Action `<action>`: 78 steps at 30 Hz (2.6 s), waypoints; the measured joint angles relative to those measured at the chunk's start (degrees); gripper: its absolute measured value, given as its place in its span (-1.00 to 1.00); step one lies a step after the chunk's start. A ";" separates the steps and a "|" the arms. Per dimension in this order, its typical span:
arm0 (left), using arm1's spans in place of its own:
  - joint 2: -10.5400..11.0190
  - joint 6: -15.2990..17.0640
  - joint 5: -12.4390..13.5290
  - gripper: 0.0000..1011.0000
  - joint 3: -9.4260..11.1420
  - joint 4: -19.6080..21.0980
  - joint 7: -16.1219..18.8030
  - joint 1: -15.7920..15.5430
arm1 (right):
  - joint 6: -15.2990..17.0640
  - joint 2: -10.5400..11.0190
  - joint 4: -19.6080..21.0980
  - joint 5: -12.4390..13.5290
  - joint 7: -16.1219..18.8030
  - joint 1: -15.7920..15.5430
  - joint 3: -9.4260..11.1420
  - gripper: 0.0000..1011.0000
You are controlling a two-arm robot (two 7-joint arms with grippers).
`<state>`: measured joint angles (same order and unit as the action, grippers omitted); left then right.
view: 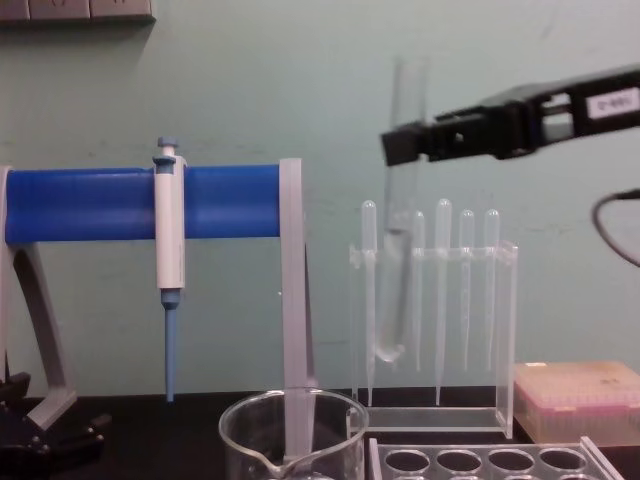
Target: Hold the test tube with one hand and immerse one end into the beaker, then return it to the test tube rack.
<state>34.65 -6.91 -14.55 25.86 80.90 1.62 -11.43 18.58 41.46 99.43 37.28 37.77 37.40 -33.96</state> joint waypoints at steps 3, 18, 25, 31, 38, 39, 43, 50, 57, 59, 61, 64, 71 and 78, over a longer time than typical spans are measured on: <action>0.00 0.00 0.00 0.98 0.00 0.00 0.00 0.00 | 0.72 -1.88 -0.71 -0.53 0.02 1.98 -1.76 -0.52; 0.00 0.00 0.00 0.98 0.00 0.00 0.00 0.00 | 0.38 -6.50 -5.05 -1.51 0.10 4.15 -6.42 -0.52; 0.00 0.00 0.00 0.98 0.00 0.00 0.00 0.00 | -0.72 -7.82 -7.41 -2.06 0.25 3.10 -7.98 -0.52; 0.00 0.00 0.00 0.98 0.00 0.00 0.00 0.00 | -1.94 -8.87 -9.57 -3.17 -0.11 2.03 -8.70 -0.52; 0.00 0.00 0.00 0.98 0.00 0.00 0.00 0.00 | -3.26 -9.86 -11.60 -4.62 -0.36 1.01 -8.86 -0.52; 0.00 0.00 0.00 0.98 0.00 0.00 0.00 0.00 | -3.46 -10.12 -12.05 -4.84 -0.35 0.82 -8.86 -0.52; 0.00 0.00 0.00 0.98 0.00 0.00 0.00 0.00 | -4.06 -10.64 -12.79 -5.47 -0.34 0.29 -8.80 -0.52; 0.00 0.00 0.00 0.98 0.00 0.00 0.00 0.00 | -5.54 -11.50 -13.85 -6.61 -0.67 -1.01 -8.27 -0.52; 0.00 0.00 0.00 0.98 0.00 0.00 0.00 0.00 | -6.67 -12.05 -14.42 -7.88 -1.17 -2.35 -7.60 -0.52; 0.00 0.00 0.00 0.98 0.00 0.00 0.00 0.00 | -6.83 -12.20 -14.57 -8.03 -1.18 -2.59 -7.41 -0.52; 0.00 0.00 0.00 0.98 0.00 0.00 0.00 0.00 | -7.14 -12.37 -14.70 -8.33 -1.18 -2.99 -7.17 -0.52; 0.00 0.00 0.00 0.98 0.00 0.00 0.00 0.00 | -7.49 -12.57 -14.79 -8.76 -1.13 -3.47 -6.98 -0.52; 0.00 0.00 0.00 0.98 0.00 0.00 0.00 0.00 | -7.89 -12.94 -15.18 -9.43 -0.74 -4.31 -6.69 -0.52; 0.00 0.00 0.00 0.98 0.00 0.00 0.00 0.00 | -7.93 -13.27 -15.58 -10.26 -0.40 -4.67 -6.59 -0.52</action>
<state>34.65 -6.91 -14.55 25.86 80.90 1.62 -11.43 10.65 28.19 83.85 27.02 37.38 32.73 -40.55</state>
